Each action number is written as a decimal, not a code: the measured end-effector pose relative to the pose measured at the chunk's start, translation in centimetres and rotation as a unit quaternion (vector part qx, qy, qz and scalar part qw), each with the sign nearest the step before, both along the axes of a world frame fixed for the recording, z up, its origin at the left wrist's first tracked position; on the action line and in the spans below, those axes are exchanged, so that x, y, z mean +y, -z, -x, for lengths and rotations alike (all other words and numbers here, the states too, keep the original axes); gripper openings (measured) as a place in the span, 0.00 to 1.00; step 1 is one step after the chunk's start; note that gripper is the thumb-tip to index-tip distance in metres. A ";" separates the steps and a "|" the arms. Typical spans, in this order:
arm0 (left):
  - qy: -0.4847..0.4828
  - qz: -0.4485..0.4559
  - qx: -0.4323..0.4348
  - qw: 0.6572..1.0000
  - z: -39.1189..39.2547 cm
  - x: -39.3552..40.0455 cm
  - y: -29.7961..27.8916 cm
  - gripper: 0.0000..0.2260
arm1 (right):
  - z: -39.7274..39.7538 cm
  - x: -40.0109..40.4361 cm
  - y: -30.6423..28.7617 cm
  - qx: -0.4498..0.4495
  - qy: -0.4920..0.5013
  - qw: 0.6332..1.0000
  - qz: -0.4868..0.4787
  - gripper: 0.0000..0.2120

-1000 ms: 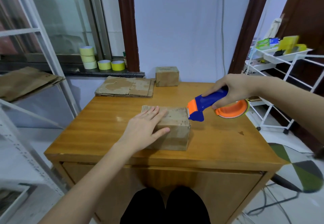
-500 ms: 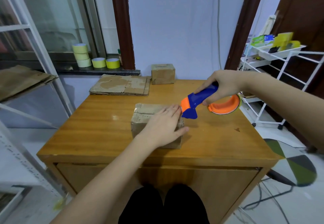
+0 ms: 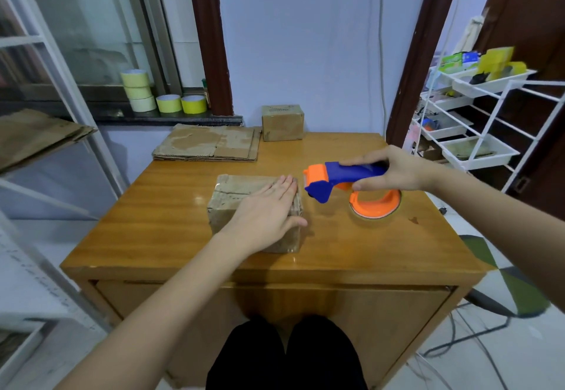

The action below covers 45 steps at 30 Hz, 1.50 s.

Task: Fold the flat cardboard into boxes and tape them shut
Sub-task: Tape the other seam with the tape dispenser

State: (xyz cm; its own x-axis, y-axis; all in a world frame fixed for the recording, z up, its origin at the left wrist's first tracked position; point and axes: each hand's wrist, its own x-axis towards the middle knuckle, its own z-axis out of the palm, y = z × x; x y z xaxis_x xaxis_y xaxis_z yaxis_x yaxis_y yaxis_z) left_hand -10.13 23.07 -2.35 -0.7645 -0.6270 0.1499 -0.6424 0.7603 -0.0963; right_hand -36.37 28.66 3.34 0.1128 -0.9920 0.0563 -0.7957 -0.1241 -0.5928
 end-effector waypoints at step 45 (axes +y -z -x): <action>0.037 0.041 0.066 0.996 -0.3 0.1 0.4 0.38 | -8.1 -5.5 -5.7 0.318 -0.069 0.937 -0.129 0.18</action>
